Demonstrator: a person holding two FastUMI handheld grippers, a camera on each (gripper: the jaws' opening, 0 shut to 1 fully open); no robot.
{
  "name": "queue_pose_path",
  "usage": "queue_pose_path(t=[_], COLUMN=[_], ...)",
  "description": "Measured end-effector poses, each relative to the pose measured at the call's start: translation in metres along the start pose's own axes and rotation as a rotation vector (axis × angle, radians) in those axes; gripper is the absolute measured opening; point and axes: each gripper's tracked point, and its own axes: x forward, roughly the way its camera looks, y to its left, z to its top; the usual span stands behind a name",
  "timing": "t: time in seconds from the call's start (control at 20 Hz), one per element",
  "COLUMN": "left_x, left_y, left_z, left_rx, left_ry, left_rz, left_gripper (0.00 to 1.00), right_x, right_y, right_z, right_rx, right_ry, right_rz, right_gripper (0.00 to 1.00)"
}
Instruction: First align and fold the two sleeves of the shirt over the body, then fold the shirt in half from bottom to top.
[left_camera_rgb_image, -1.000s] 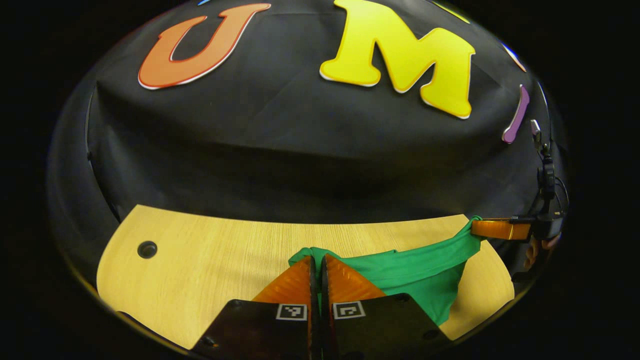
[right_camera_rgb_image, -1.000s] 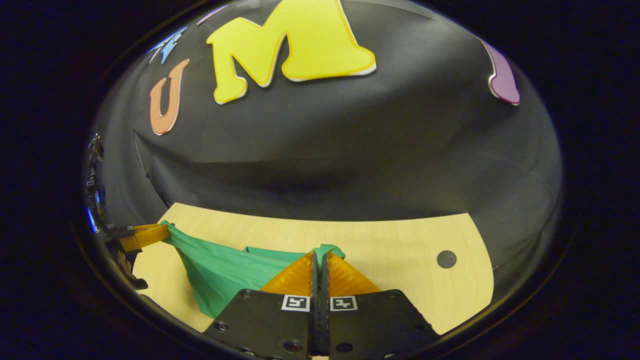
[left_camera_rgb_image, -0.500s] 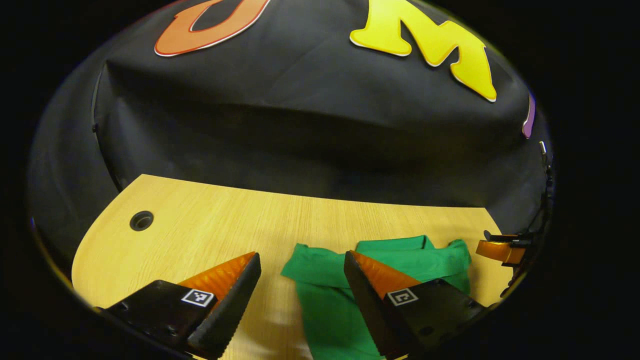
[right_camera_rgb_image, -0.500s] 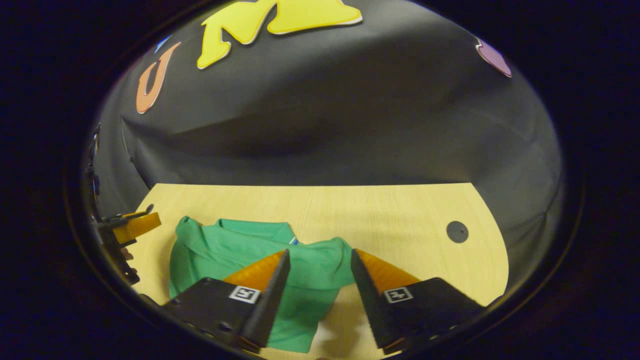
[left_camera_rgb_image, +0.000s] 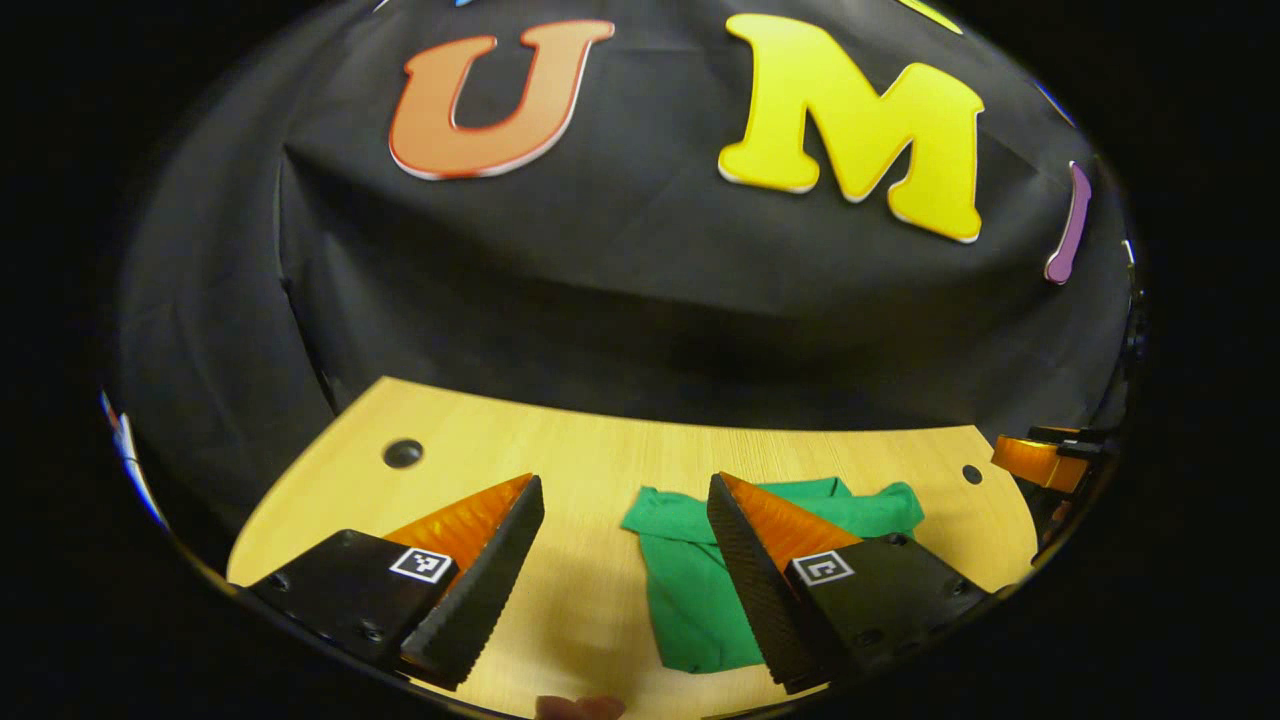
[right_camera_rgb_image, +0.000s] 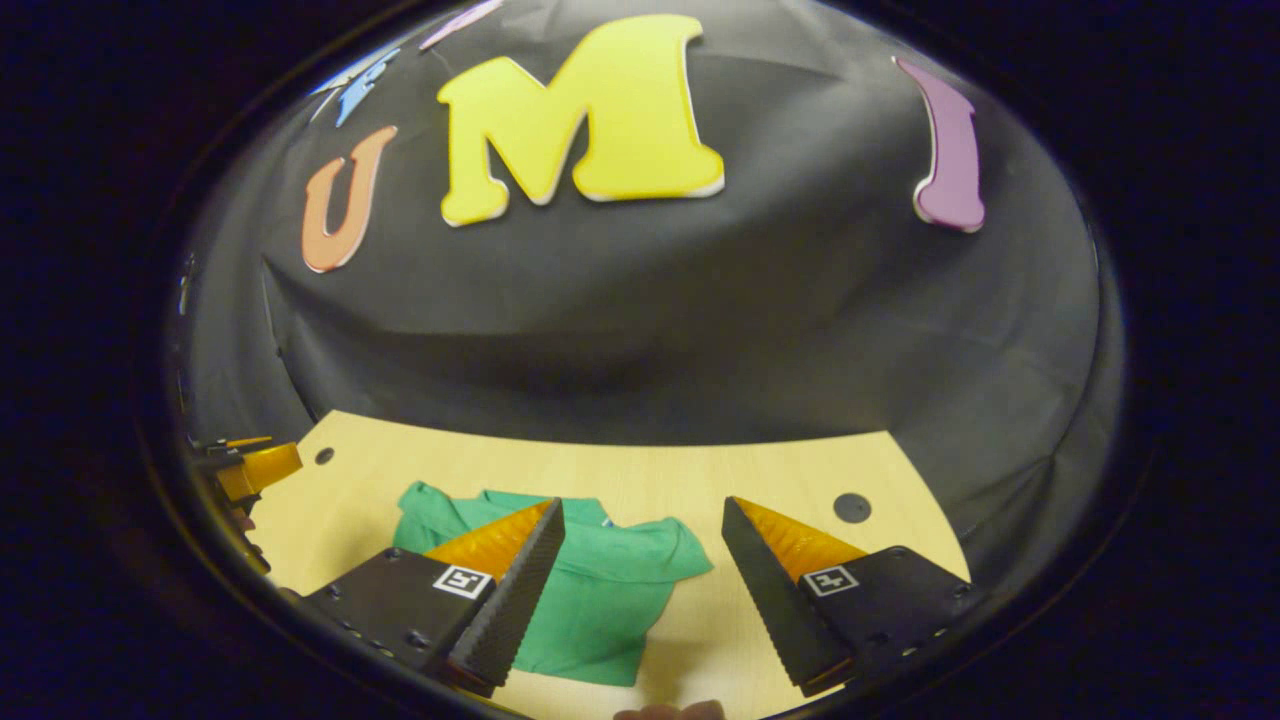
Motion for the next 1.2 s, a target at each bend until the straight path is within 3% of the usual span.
queue_pose_path(t=[0.1, 0.15, 0.2, 0.3, 0.65, 0.95, 1.2], left_x=[-0.043, -0.063, -0.086, -0.136, -0.274, -0.34, -0.373], left_y=[-0.004, -0.008, -0.013, -0.024, -0.048, -0.052, -0.058], left_z=[0.038, 0.054, 0.067, 0.088, 0.099, 0.089, 0.073], left_rx=[0.018, 0.031, 0.043, 0.048, 0.025, 0.007, -0.009], left_ry=[-0.094, -0.135, -0.172, -0.239, -0.336, -0.356, -0.346], left_rz=[-0.006, -0.007, -0.008, -0.024, -0.077, -0.071, -0.041], left_gripper=[1.0, 1.0, 1.0, 1.0, 1.0, 1.0, 0.99], right_x=[-0.043, -0.067, -0.09, -0.137, -0.28, -0.348, -0.381], right_y=[0.011, 0.019, 0.028, 0.03, 0.045, 0.054, 0.064], right_z=[0.02, 0.029, 0.037, 0.048, 0.056, 0.051, 0.034], right_rx=[-0.05, -0.045, -0.026, 0.0, 0.021, 0.032, 0.001], right_ry=[-0.077, -0.108, -0.138, -0.186, -0.312, -0.389, -0.4], right_rz=[-0.009, -0.001, 0.005, -0.03, -0.072, -0.055, 0.026], right_gripper=[0.97, 0.93, 1.0, 0.97, 0.95, 0.96, 0.95])
